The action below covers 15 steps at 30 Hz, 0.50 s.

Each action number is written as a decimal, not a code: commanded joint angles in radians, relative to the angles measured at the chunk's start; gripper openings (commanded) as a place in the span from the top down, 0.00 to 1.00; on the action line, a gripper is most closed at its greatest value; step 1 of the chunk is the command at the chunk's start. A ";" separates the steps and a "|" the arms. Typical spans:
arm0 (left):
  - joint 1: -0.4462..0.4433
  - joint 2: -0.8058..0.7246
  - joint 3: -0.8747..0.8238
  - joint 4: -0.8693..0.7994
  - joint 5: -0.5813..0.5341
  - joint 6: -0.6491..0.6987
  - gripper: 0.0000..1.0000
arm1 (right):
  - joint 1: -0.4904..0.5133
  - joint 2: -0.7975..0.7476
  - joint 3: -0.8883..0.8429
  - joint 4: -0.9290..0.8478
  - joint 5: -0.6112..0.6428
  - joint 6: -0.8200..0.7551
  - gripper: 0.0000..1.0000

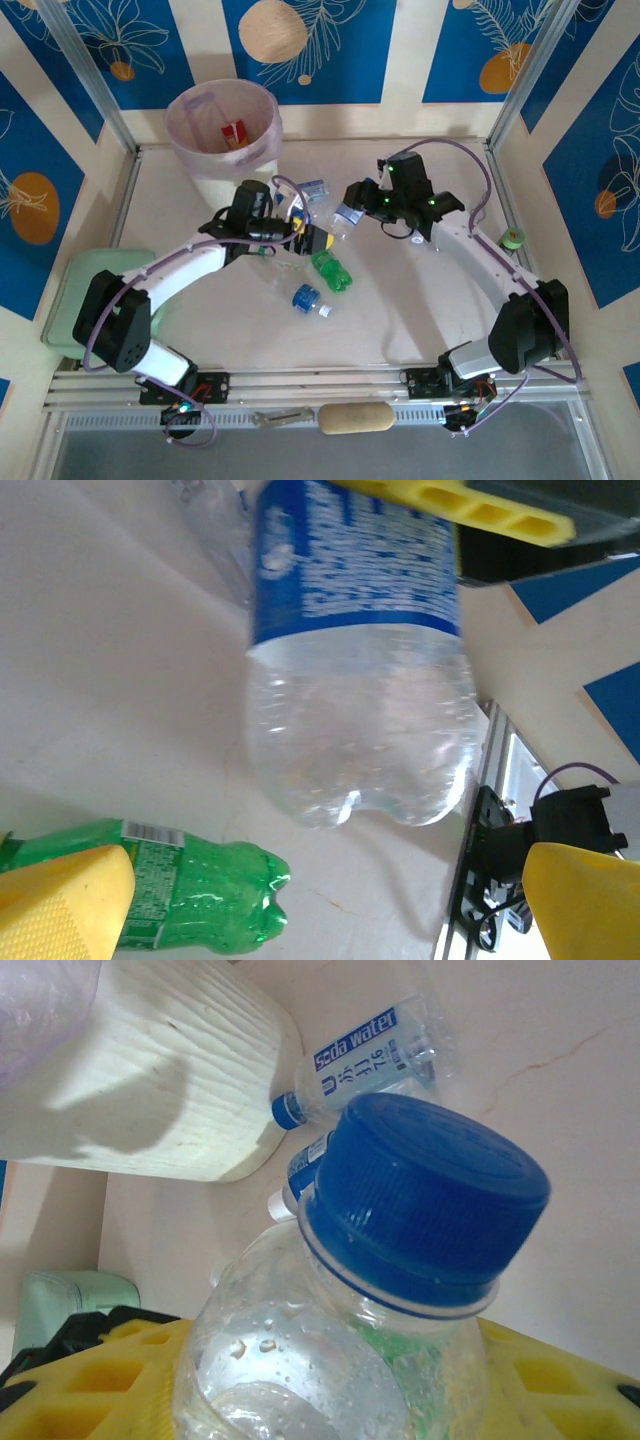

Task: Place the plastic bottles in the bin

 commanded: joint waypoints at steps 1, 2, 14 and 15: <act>-0.018 0.025 0.035 0.022 0.061 -0.010 0.00 | 0.021 0.025 0.036 0.063 -0.050 -0.016 0.55; -0.022 0.035 0.043 0.019 0.068 -0.009 0.00 | 0.027 0.033 0.040 0.076 -0.060 -0.012 0.55; -0.028 0.097 0.092 0.044 0.043 -0.013 0.06 | 0.069 0.045 0.025 0.097 -0.139 0.027 0.55; -0.028 0.099 0.094 0.051 0.044 -0.018 0.09 | 0.070 0.045 0.022 0.096 -0.140 0.029 0.55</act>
